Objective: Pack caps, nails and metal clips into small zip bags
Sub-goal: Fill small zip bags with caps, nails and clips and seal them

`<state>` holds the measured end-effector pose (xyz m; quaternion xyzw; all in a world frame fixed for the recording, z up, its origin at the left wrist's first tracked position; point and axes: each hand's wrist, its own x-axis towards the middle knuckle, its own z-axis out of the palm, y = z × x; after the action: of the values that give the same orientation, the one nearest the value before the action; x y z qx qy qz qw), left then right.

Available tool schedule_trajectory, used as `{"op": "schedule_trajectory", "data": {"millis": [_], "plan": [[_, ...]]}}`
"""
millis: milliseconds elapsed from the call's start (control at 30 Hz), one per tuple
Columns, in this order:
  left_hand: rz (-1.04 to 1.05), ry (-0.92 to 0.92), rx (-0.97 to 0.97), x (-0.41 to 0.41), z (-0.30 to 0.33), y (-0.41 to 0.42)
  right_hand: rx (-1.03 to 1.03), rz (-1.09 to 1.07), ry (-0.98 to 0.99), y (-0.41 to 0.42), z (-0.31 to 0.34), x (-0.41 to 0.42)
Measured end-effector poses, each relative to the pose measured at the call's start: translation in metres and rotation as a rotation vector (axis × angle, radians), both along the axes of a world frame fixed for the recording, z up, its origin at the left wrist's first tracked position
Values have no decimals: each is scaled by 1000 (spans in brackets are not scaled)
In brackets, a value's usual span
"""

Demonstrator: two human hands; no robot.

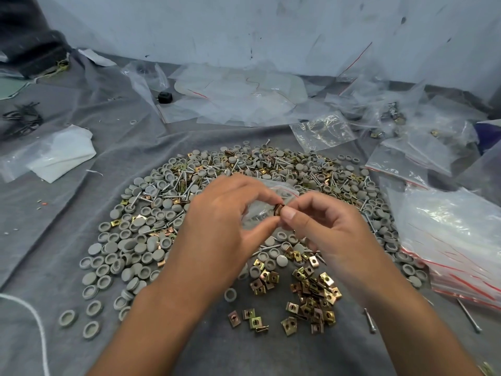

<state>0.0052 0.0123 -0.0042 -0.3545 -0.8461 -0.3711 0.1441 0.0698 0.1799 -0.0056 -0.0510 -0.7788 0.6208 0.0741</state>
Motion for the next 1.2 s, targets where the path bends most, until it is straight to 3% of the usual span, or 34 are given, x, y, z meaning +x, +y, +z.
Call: {"op": "schedule_trajectory", "data": {"millis": [233, 400, 500, 700, 800, 933, 1100, 1200], "plan": [[-86, -69, -82, -5, 2, -3, 43, 105, -63, 12, -1, 0], [-175, -80, -74, -6, 2, -7, -159, 180, -143, 10, 1, -3], [-141, -59, -54, -2, 3, -5, -223, 171, -169, 4, 0, -3], [-34, -120, -44, -10, 5, -11, -123, 170, -160, 20, 5, 2], [-15, -116, -106, -8, 4, -9, -22, 125, -144, 25, 4, 3], [-5, -58, -85, -5, 2, -6, 260, 115, -138, 35, -2, 8], [55, -40, 47, -7, 2, -5, 603, 194, -360, 40, -15, 12], [45, -117, 59, -7, 2, -5, 710, 176, -438, 39, -24, 12]]}}
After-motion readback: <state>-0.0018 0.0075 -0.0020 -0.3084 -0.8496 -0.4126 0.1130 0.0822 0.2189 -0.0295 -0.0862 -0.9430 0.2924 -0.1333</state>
